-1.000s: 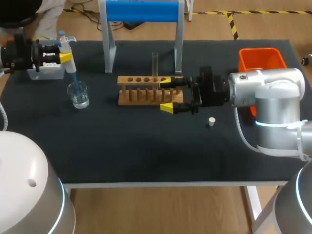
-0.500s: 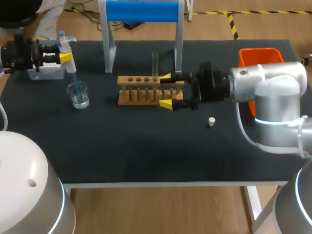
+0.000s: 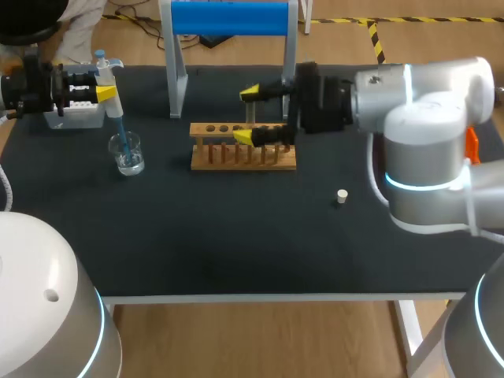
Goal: Invert the test tube, pick up the pipette, mount the tip to pipette, aspirate from beaker and dispense into the tube, eject the tip, return the pipette, and cap with the stopper.
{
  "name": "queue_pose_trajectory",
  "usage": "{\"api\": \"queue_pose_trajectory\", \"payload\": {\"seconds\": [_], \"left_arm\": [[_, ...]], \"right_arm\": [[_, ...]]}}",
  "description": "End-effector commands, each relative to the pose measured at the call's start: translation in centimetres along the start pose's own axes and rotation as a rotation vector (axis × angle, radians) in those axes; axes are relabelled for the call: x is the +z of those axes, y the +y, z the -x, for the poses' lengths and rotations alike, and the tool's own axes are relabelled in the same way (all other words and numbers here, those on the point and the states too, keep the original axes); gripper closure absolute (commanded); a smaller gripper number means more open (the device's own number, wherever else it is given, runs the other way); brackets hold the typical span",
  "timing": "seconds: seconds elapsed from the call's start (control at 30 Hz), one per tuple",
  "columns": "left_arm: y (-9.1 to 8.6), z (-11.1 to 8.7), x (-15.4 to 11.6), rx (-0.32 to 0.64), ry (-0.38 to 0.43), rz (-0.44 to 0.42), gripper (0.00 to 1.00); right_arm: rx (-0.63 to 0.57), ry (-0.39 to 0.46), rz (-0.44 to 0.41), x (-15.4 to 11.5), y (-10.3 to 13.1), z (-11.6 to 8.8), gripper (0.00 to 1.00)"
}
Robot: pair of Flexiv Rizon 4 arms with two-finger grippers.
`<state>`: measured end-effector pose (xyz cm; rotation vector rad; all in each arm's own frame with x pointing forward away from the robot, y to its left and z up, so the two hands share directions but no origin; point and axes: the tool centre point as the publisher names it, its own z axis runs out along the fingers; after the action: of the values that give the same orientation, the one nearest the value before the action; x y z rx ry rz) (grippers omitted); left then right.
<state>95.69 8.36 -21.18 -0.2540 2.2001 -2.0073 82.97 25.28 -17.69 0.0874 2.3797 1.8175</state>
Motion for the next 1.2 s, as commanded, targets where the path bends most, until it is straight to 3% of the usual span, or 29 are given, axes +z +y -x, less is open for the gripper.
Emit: {"api": "queue_pose_trajectory", "payload": {"seconds": [0.03, 0.33, 1.0, 1.2], "left_arm": [[0.0, -0.1, 0.1, 0.002, -0.004, -0.001, 1.00], [0.0, -0.1, 0.1, 0.002, -0.004, -0.001, 1.00], [0.0, -0.1, 0.1, 0.002, -0.004, -0.001, 1.00], [0.0, -0.1, 0.1, 0.002, -0.004, -0.001, 1.00]], "right_arm": [[0.004, -0.035, -0.051, 3.6, 1.3, 0.6, 0.00], [0.039, -0.086, -0.123, 7.0, 1.8, 0.5, 0.00], [0.039, -0.086, -0.123, 7.0, 1.8, 0.5, 0.00], [0.008, -0.091, -0.138, 7.8, 5.7, 2.3, 0.00]]}}
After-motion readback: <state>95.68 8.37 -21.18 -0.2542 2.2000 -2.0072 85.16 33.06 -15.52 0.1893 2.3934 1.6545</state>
